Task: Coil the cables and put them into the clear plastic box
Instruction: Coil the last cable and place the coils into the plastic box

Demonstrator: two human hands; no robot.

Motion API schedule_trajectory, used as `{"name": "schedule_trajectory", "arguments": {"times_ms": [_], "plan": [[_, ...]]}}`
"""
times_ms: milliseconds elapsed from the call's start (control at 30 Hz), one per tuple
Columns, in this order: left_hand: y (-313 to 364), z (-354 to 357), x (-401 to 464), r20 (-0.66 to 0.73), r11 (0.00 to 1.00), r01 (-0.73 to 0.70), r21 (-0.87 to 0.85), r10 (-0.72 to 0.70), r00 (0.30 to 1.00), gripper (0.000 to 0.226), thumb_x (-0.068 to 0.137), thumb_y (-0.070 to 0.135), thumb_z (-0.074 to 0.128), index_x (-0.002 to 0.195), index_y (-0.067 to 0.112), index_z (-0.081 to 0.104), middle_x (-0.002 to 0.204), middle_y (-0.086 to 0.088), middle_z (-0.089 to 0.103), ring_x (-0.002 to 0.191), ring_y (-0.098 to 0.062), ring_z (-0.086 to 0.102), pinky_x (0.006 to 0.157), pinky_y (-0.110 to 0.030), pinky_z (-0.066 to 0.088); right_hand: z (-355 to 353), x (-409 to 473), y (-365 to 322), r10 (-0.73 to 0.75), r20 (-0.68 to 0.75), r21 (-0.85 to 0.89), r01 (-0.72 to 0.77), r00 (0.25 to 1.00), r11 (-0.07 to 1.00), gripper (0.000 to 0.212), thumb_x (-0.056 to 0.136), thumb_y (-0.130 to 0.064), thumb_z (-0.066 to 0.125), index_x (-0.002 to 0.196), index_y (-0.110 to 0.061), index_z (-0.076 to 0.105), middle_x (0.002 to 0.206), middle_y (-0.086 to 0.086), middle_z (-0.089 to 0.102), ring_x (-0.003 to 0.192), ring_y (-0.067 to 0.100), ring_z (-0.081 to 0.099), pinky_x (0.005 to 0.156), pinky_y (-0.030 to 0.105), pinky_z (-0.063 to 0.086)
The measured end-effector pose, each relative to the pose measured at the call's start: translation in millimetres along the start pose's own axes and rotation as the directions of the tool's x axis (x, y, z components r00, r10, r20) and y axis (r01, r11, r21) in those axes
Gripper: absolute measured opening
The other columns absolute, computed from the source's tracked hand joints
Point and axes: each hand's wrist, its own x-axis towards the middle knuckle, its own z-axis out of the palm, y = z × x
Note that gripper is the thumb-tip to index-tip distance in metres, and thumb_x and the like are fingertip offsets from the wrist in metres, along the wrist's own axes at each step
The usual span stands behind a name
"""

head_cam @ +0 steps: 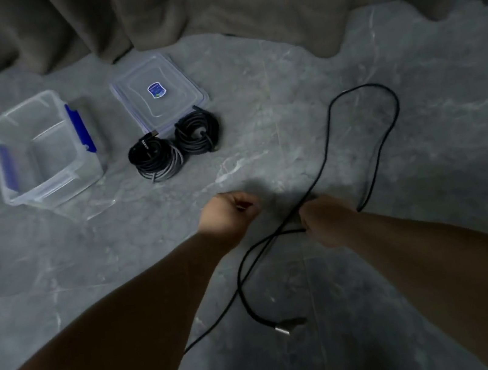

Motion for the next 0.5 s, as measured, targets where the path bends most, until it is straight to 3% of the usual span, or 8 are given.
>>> {"name": "schedule_trajectory", "arguments": {"times_ms": [100,167,233,333,400,500], "plan": [[6.3,-7.2,-1.0,-0.013,1.0,-0.009,-0.019,0.009,1.0,0.007,0.085,0.016,0.074,0.09,0.021,0.074,0.092,0.004,0.072,0.084,-0.007,0.063,0.079,-0.011,0.046,-11.1,7.1,-9.0,0.041,-0.226,0.372,0.048,0.973,0.927,0.008,0.093,-0.017,0.051,0.091,-0.013,0.057,0.102,0.013,0.062,0.093,0.028,0.057,0.07,0.026,0.036],[10.1,-17.3,-0.9,-0.037,1.0,-0.025,-0.009,0.025,0.999,0.019,0.087,0.015,0.072,0.105,0.014,0.073,0.097,0.005,0.069,0.089,-0.006,0.062,0.074,-0.001,0.042,-30.0,11.4,-21.5,0.138,-0.368,0.615,0.13,0.919,0.777,0.009,0.091,-0.016,0.055,0.083,-0.015,0.058,0.086,0.008,0.062,0.082,0.026,0.058,0.067,0.028,0.037],[15.3,-28.1,1.4,-0.09,0.999,-0.038,-0.017,0.036,0.995,0.02,0.088,0.017,0.07,0.108,0.016,0.073,0.101,0.004,0.07,0.088,-0.007,0.063,0.077,-0.005,0.045,-50.7,11.7,-33.8,0.186,-0.428,0.776,0.254,0.884,0.577,0.021,0.089,-0.01,0.058,0.072,-0.02,0.053,0.072,0.003,0.061,0.071,0.023,0.059,0.068,0.029,0.046],[23.6,-43.9,5.7,-0.186,0.995,-0.081,-0.055,0.069,0.98,0.011,0.089,0.016,0.069,0.099,0.02,0.071,0.098,-0.001,0.072,0.086,-0.011,0.064,0.088,-0.022,0.049,-75.1,6.3,-48.7,0.19,-0.438,0.872,0.365,0.879,0.324,0.029,0.091,-0.003,0.056,0.07,-0.021,0.049,0.065,-0.001,0.056,0.057,0.011,0.053,0.059,0.017,0.043],[26.3,-55.0,6.8,-0.198,0.994,-0.102,-0.034,0.094,0.976,0.003,0.089,0.02,0.069,0.086,0.02,0.069,0.085,-0.001,0.07,0.076,-0.011,0.062,0.081,-0.022,0.049,-89.8,2.4,-56.9,0.222,-0.431,0.9,0.402,0.874,0.166,0.028,0.093,-0.001,0.054,0.071,-0.018,0.05,0.065,0.0,0.055,0.053,0.006,0.051,0.054,0.014,0.041],[24.6,-73.7,5.1,-0.139,0.999,-0.049,-0.002,0.049,0.989,0.022,0.091,0.022,0.068,0.069,0.02,0.062,0.069,0.001,0.06,0.061,-0.01,0.051,0.063,-0.019,0.043,-119.0,0.0,-59.2,0.383,-0.413,0.882,0.468,0.826,-0.058,0.028,0.093,0.002,0.05,0.071,-0.015,0.052,0.06,0.001,0.051,0.049,0.007,0.046,0.046,0.016,0.038]]}}
